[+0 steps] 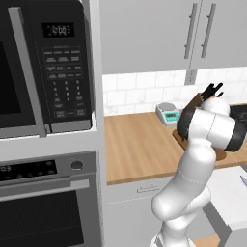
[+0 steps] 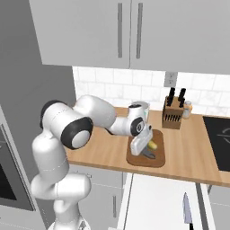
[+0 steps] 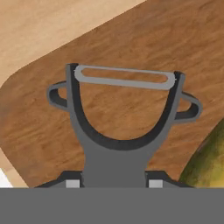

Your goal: Place the appropriate cutting tool for cutting the cucumber skin on the cutting board.

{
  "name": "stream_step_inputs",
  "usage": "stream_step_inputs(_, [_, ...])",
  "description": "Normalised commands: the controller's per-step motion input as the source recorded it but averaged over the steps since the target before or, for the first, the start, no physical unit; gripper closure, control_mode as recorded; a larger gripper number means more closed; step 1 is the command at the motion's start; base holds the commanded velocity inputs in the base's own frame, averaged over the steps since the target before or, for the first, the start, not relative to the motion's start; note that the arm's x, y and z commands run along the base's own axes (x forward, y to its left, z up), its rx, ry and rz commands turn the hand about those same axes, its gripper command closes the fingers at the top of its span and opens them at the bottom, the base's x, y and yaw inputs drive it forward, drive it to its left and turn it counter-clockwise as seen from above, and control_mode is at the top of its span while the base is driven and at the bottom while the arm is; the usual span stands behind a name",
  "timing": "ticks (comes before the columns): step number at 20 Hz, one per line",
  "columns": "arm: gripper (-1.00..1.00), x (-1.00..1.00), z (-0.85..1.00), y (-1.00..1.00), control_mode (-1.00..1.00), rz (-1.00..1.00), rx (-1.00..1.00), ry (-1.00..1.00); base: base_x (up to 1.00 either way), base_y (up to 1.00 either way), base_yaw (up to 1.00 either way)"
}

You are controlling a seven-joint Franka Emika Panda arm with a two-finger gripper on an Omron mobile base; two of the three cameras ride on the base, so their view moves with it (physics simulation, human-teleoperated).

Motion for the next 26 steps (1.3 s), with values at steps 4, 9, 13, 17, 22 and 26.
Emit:
stream_step_inputs(4, [-1.0,-0.01,-0.14,0.11,-1.0,0.0,0.0,0.0,0.0,0.0,0.0])
stream_step_inputs(9, [-1.0,-0.51,0.48,0.09,-1.0,0.0,0.0,-0.03,0.0,0.0,0.0])
stream_step_inputs(13, [-1.0,-0.74,0.78,0.09,-1.0,0.0,0.0,-0.15,0.0,0.0,0.0])
stream_step_inputs(17, [-1.0,-0.73,0.59,0.28,-1.0,0.0,-0.02,-0.18,0.0,0.0,0.0])
stream_step_inputs(22, [-1.0,-0.77,0.34,0.35,-1.0,0.0,-0.02,-0.16,0.0,0.0,0.0])
stream_step_inputs(26, [-1.0,-0.6,0.36,0.38,-1.0,0.0,-0.02,-0.16,0.0,0.0,0.0])
